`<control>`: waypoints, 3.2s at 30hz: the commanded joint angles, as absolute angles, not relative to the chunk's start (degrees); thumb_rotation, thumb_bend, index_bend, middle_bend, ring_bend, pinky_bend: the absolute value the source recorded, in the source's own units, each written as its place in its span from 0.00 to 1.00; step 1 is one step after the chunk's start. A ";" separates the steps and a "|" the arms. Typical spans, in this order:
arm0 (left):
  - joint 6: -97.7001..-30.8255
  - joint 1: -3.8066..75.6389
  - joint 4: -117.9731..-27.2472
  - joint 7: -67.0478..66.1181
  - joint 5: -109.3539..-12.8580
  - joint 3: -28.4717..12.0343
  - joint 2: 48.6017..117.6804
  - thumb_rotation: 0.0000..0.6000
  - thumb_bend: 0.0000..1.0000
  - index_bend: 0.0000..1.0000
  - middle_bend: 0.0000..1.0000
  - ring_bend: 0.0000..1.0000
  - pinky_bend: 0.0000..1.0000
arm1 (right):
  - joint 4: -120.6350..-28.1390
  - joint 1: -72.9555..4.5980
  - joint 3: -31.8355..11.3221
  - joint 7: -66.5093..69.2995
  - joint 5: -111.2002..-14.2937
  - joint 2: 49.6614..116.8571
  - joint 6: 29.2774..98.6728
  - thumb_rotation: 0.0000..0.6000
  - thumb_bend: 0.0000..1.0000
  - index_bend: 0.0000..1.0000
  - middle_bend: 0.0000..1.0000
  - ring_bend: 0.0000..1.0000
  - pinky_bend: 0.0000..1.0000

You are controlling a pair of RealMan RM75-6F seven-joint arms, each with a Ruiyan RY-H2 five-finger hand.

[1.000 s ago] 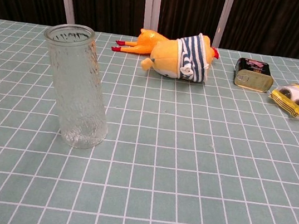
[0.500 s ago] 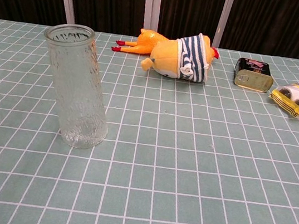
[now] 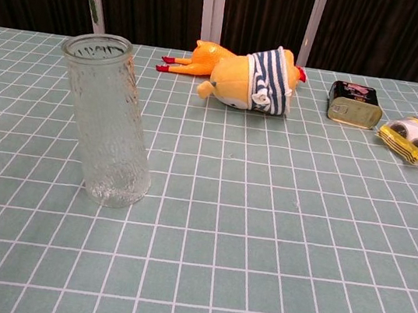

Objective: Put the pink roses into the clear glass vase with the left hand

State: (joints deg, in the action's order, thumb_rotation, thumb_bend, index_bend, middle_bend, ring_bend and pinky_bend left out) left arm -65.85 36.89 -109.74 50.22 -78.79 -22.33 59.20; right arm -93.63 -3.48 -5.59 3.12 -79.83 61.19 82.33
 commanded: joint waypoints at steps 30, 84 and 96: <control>-59.40 39.56 -103.64 52.93 -86.90 -14.40 62.87 1.00 0.30 0.22 0.27 0.12 0.22 | -93.28 -3.15 -5.84 5.31 -79.94 60.54 82.65 1.00 0.31 0.25 0.11 0.13 0.04; -92.51 3.79 -100.58 6.90 -84.22 2.62 54.44 1.00 0.17 0.16 0.12 0.00 0.10 | -94.66 -2.29 -3.67 5.32 -87.70 59.01 86.81 1.00 0.31 0.25 0.11 0.13 0.02; -94.40 2.34 -97.82 7.05 -84.48 0.44 55.58 1.00 0.17 0.16 0.12 0.00 0.10 | -94.39 -3.05 -3.26 4.69 -88.89 59.68 86.15 1.00 0.31 0.25 0.11 0.13 0.02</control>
